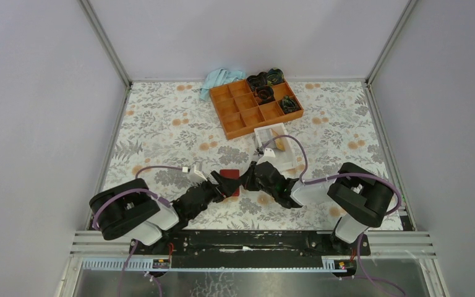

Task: Put the credit cards into the card holder
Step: Close the card holder at the center of the board.

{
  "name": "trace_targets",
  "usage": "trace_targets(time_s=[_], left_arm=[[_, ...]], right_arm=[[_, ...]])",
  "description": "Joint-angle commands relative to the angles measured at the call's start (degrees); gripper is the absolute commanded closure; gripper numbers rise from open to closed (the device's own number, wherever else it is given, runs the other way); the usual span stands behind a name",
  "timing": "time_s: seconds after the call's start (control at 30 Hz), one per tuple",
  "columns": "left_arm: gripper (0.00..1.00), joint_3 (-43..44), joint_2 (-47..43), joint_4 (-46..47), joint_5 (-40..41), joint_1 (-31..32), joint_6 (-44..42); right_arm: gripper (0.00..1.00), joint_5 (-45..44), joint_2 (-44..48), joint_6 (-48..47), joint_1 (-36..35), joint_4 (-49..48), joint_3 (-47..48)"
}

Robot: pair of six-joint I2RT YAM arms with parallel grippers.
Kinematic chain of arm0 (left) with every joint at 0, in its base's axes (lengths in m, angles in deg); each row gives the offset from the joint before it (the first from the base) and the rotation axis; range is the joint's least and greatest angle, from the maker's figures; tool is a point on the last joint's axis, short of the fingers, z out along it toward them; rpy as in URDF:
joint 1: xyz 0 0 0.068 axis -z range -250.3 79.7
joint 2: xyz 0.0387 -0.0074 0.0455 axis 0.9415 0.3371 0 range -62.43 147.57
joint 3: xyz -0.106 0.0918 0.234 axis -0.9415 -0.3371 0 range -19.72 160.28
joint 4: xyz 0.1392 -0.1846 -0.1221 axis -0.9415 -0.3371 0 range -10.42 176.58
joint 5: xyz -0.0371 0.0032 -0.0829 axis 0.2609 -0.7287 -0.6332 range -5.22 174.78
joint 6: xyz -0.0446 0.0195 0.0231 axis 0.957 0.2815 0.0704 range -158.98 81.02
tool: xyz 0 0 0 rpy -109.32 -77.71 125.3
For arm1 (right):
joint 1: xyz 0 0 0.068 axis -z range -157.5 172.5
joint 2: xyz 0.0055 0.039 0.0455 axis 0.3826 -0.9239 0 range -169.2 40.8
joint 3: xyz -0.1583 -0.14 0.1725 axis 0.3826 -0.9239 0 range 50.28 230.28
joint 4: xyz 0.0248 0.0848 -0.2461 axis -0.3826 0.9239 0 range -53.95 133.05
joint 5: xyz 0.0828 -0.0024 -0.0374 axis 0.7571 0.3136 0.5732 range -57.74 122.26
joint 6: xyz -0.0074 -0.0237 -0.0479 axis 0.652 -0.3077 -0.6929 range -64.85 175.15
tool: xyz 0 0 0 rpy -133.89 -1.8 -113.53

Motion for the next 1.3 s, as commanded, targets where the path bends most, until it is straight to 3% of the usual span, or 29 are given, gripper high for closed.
trace_targets(time_s=[0.0, 1.27], left_arm=[[0.09, 0.1, -0.2, -2.7, 1.9, -0.3, -0.3], [0.09, -0.7, -0.1, -3.3, 2.3, -0.3, 0.0]], right_arm=[[1.0, 1.3, -0.7, -1.1, -0.4, -2.2, 2.5], [1.0, 7.8, -6.6, -2.9, -0.4, -0.1, 6.9]])
